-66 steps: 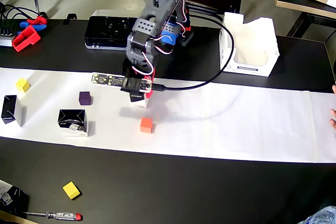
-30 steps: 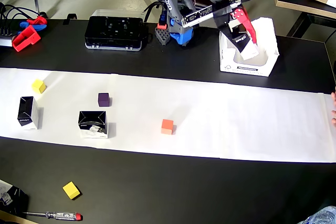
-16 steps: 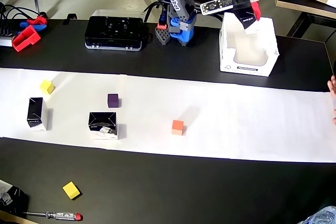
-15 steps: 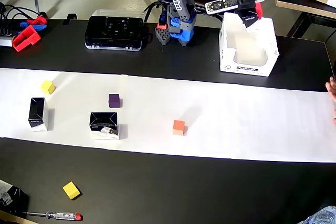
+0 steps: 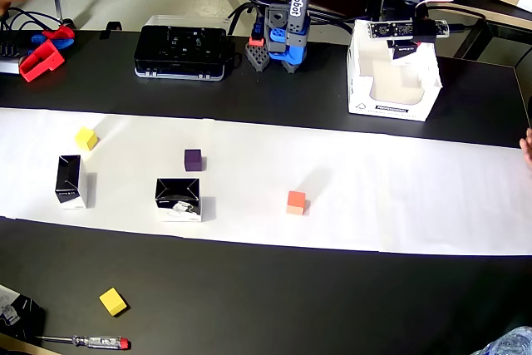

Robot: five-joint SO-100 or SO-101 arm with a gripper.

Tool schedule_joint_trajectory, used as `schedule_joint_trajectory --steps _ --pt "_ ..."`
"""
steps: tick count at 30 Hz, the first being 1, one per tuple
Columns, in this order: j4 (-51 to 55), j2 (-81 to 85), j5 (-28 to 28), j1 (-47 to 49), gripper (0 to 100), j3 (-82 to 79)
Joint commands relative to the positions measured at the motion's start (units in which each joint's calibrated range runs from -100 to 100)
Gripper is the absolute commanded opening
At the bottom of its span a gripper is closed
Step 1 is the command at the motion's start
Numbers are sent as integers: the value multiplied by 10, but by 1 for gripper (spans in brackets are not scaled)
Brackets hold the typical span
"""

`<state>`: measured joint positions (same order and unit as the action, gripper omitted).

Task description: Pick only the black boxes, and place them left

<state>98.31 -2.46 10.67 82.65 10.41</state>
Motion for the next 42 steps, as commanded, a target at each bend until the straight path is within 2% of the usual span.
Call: schedule_joint_trajectory --steps 1,8,11,13,16,21,25,28,35,42 --pt "5 -3 4 12 35 66" --pt "6 0 22 31 35 66" --pt "7 31 54 16 37 63" --pt "7 79 77 -8 43 56" --pt "7 138 122 -57 46 16" --pt "7 214 211 -189 46 -15" --pt "7 247 295 -337 46 -14" --pt "7 252 337 -463 46 -13" --pt "6 250 382 -722 46 -1" --pt "6 231 376 -838 46 0"
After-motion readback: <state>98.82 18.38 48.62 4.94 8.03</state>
